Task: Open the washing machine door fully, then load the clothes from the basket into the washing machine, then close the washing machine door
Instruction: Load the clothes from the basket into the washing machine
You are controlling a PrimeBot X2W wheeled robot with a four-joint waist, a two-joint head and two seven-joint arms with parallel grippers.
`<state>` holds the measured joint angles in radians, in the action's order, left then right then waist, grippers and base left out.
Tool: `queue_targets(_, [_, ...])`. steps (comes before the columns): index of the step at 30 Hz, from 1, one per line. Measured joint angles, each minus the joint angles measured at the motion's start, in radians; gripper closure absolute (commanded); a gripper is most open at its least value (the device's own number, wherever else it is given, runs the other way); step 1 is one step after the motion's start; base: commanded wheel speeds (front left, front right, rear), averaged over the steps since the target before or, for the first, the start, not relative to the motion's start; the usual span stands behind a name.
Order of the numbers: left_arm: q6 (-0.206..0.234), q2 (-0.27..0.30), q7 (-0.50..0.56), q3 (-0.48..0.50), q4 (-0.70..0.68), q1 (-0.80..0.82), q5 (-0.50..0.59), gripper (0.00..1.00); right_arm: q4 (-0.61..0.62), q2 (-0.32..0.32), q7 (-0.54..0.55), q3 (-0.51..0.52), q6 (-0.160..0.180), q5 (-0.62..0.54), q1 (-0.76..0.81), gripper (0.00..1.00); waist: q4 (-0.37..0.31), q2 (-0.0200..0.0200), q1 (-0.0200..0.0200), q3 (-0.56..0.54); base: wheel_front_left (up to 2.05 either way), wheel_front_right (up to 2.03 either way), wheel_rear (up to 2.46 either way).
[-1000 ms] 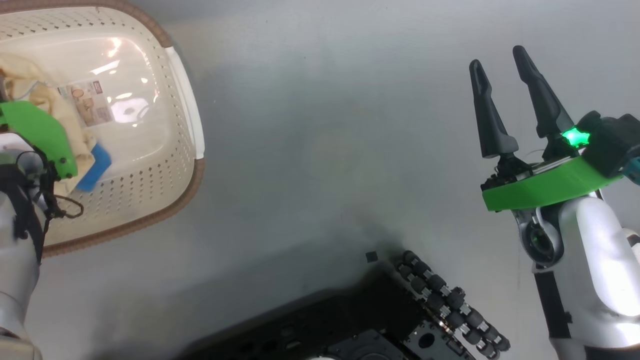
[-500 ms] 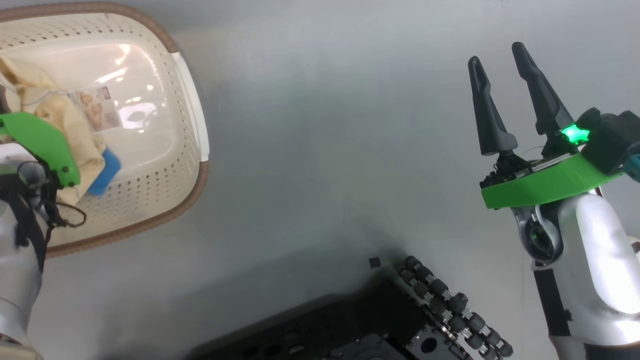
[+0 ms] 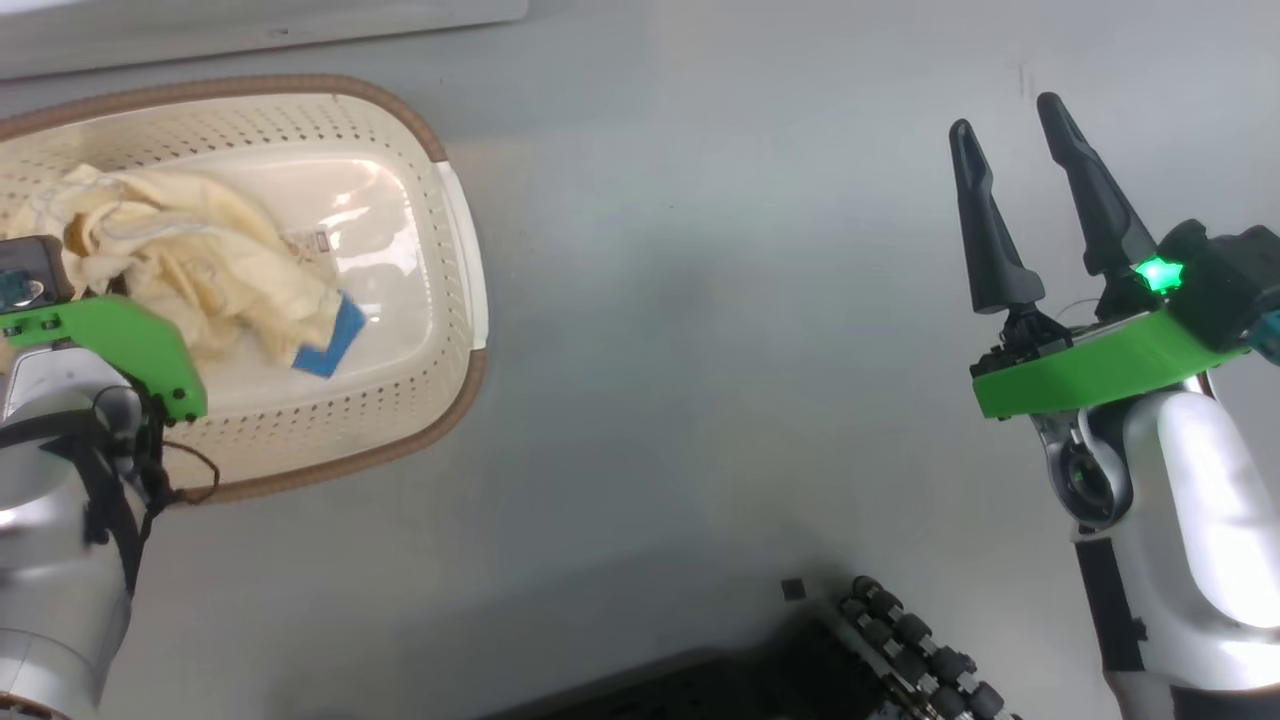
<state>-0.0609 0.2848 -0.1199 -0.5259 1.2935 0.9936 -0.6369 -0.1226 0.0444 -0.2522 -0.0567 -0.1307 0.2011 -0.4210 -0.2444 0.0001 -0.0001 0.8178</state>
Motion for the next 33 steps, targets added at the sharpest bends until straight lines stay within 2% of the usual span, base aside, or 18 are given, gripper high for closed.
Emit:
queue_targets(5, [0.002,-0.012,-0.092,0.002,-0.001,-0.002,0.0,1.0,-0.015,0.0,0.0,0.007,0.0,-0.012,0.008,0.0,0.028,0.0,0.0,-0.051,0.0,0.0,0.0])
queue_targets(12, [0.022,-0.012,-0.126,0.018,-0.055,-0.042,0.0,1.0,-0.028,0.0,0.0,0.009,0.0,-0.018,0.015,0.0,0.063,0.0,0.0,-0.116,0.0,0.0,0.0])
queue_targets(22, [0.089,0.016,-0.127,0.125,-0.351,-0.189,0.09,1.0,-0.049,0.0,0.0,0.009,0.0,-0.018,0.035,0.0,0.094,0.0,0.0,-0.184,0.0,0.0,0.0])
queue_targets(33, [0.079,0.003,-0.127,0.28,-0.598,-0.343,0.228,1.0,-0.067,0.0,0.0,0.006,0.0,-0.03,0.063,0.0,0.123,0.0,0.0001,-0.257,0.0,0.0,0.0])
